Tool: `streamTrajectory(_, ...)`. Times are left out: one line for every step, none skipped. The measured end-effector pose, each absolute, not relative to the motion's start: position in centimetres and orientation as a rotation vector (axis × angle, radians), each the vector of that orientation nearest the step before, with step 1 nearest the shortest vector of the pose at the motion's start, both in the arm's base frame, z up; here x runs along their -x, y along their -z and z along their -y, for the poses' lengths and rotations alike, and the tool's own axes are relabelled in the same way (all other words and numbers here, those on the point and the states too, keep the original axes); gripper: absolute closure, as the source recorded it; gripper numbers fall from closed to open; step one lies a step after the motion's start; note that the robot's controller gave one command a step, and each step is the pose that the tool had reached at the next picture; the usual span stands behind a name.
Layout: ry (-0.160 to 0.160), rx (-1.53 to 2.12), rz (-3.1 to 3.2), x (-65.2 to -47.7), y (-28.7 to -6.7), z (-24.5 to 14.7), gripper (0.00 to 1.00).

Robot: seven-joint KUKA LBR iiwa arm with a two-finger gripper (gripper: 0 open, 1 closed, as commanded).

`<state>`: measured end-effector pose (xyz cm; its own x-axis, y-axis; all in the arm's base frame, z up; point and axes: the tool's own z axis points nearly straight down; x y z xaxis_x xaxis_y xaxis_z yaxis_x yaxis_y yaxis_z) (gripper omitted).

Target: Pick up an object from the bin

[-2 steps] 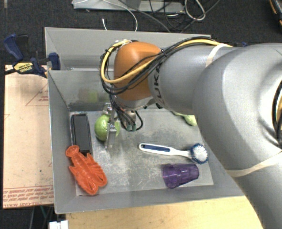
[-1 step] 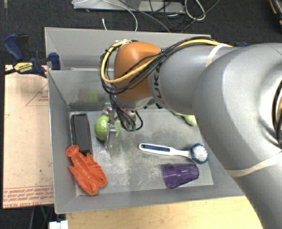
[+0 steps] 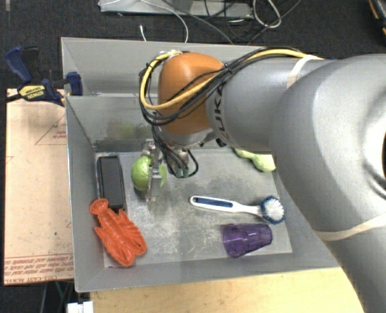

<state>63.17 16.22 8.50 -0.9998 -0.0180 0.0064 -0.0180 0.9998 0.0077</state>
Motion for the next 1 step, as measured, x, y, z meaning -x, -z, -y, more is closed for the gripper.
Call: streamTrajectory(0.015,-0.028,3.143,-63.38,-11.09,-16.27,1.00)
